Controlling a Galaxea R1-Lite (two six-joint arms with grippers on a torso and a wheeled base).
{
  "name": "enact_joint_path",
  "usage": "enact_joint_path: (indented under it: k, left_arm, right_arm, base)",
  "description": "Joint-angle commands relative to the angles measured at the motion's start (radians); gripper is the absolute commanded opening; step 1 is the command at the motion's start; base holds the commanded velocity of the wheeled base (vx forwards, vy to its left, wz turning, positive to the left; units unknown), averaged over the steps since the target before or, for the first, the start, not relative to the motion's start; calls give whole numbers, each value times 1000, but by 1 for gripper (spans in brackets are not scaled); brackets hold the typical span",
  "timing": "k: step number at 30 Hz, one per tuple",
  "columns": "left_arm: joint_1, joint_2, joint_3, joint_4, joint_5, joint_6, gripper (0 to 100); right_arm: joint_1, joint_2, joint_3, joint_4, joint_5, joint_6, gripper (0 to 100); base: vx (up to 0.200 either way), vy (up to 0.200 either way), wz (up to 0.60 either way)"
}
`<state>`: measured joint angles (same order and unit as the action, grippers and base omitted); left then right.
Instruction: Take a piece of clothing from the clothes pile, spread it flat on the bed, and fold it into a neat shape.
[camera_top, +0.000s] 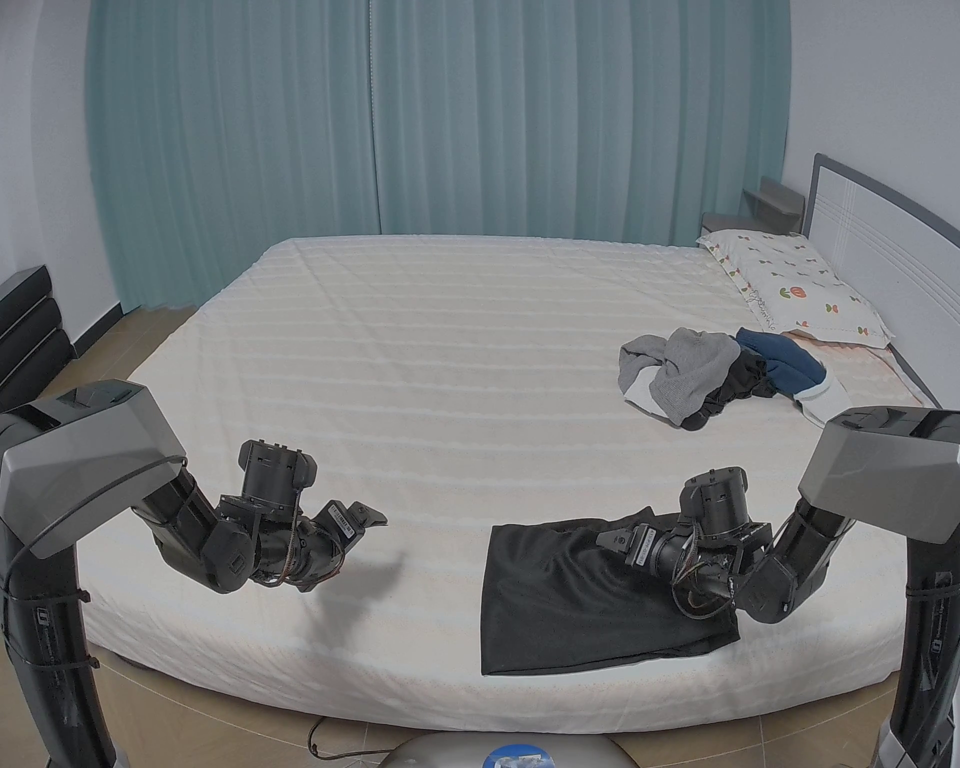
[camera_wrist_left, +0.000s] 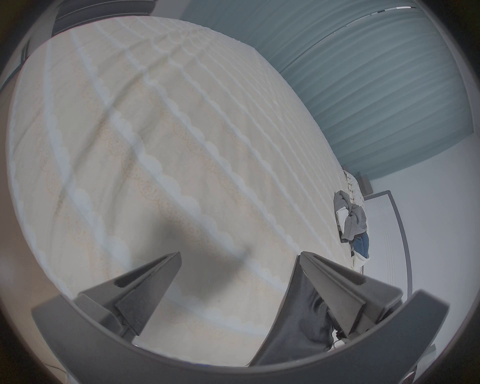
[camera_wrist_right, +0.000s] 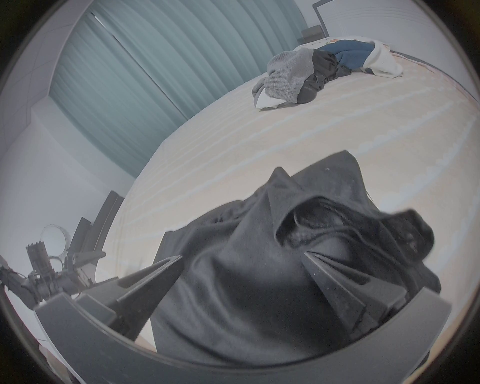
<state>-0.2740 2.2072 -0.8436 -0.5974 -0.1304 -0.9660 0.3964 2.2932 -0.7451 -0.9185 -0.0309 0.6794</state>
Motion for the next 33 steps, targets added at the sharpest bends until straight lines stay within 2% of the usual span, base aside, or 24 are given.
enact_joint_path:
  k: [1, 7, 9, 11, 16, 19, 22, 26, 33]
  left_arm:
    - [1, 5, -3, 1, 0, 1, 100]
    - [1, 11, -5, -1, 0, 1, 100]
    - [1, 11, -5, -1, 0, 1, 100]
    - [1, 11, -5, 1, 0, 1, 100]
    - [1, 11, -5, -1, 0, 1, 100]
    - [1, 11, -5, 1, 0, 1, 100]
    - [1, 11, -5, -1, 0, 3, 100]
    - [1, 11, -5, -1, 0, 3, 100]
    - [1, 12, -5, -1, 0, 4, 100]
  right_arm:
    - [-59, 69, -79, 3, -6, 0, 100]
    - [-145, 63, -108, -11, -3, 0, 100]
    - [-151, 61, -108, -11, -1, 0, 100]
    - [-195, 60, -108, -14, 3, 0, 100]
    - [-238, 55, -88, -20, 12, 5, 100]
    - [-245, 35, -68, -42, 23, 8, 100]
    - [-264, 11, -51, -76, 80, -3, 100]
    - [-260, 28, -65, -72, 112, -4, 100]
    - [-246, 97, -120, -74, 132, -7, 100]
  base:
    - [0, 0, 0]
    - [0, 0, 0]
    - [0, 0, 0]
    - [0, 0, 0]
    - [0, 0, 0]
    - [0, 0, 0]
    - [0, 0, 0]
    - [0, 0, 0]
    - [0, 0, 0]
